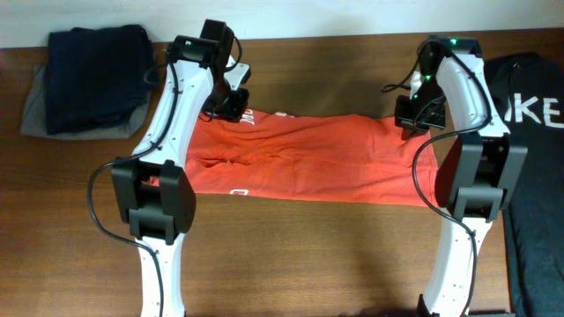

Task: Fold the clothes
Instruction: 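Pull the folded strip flat with both grippers and lift away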

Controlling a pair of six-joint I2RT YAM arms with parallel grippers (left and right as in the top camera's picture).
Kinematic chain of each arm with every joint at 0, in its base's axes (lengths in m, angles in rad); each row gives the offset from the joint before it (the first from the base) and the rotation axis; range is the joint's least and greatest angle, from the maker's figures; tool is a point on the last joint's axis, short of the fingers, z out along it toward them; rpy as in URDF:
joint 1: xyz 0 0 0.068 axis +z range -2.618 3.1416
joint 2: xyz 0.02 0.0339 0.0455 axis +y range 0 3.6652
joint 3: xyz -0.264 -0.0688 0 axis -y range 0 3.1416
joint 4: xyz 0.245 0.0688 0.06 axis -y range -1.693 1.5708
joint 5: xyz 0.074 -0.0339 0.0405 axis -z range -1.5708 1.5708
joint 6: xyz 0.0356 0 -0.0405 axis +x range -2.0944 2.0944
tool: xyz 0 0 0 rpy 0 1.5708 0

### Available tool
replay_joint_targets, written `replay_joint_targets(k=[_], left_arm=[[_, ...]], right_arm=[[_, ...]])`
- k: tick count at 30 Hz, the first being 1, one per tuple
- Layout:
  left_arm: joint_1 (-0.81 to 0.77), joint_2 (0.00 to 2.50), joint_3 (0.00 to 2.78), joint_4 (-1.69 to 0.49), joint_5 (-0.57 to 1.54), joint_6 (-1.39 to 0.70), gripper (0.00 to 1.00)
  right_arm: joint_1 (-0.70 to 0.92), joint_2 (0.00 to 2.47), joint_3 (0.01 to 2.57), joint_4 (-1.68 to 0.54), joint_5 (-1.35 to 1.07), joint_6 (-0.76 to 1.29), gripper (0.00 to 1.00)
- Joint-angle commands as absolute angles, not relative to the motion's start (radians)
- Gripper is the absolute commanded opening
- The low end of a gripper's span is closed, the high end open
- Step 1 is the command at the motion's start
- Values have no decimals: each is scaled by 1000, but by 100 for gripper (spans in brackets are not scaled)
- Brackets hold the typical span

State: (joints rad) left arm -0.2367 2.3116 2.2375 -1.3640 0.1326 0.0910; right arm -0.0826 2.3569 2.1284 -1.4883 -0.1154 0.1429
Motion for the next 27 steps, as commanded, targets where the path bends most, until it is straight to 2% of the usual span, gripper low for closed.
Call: replay_joint_targets(k=[1,4,7,13,27], left_arm=[[-237,2341,2221,-1373,217,109,12],[-233,2381,2220,-1390,217,109,3],[-232,2423,2220,-1381,215,105,1],[-212,2483,2220,-1379,155,106,1],[-149,2514,2220,-1362,157,106,1]], right_arm=[[-56,2366,2143,-1484,-139,108,4],[-47,2383,2130,-1463,-126,112,4],[-48,2385,2108,-1417,-112,128,4],[-60,2386,2089,-1373,-70,131,4],[-99,2402,1956,-1217,-67,131,4]])
